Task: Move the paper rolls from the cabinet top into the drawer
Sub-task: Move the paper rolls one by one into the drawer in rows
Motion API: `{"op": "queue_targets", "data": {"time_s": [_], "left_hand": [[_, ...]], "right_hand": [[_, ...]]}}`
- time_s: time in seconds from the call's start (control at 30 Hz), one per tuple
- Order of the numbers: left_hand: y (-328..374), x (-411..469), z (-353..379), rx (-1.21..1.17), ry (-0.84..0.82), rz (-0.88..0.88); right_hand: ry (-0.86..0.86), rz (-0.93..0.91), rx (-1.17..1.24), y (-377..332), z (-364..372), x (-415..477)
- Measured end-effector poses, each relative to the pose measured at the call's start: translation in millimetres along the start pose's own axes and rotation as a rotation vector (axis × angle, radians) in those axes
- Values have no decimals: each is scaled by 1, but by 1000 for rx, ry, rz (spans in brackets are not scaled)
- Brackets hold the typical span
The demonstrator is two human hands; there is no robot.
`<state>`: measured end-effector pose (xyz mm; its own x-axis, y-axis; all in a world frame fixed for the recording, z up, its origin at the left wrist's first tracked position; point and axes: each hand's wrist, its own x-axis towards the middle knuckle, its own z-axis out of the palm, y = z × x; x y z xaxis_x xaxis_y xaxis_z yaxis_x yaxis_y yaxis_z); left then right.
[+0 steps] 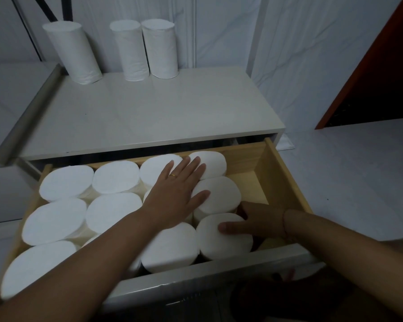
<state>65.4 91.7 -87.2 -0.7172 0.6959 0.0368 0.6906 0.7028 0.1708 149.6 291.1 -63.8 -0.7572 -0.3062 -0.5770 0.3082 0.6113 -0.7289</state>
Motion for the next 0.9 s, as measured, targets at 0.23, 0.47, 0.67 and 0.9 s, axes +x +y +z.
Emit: {"op": "queue_targets", "data": {"time_s": [0.23, 0.47, 0.67, 0.9], "left_hand": [[0, -2, 2, -38, 29, 1], [-7, 2, -4, -56, 151, -36], [-31, 8, -16, -46, 265, -218], [-57, 20, -24, -94, 342, -391]], "right_hand": [[141, 80, -347, -9, -28, -8], [634, -209, -314, -55, -77, 16], [744, -361, -58, -101, -110, 86], [831, -426, 84, -151, -147, 165]]}}
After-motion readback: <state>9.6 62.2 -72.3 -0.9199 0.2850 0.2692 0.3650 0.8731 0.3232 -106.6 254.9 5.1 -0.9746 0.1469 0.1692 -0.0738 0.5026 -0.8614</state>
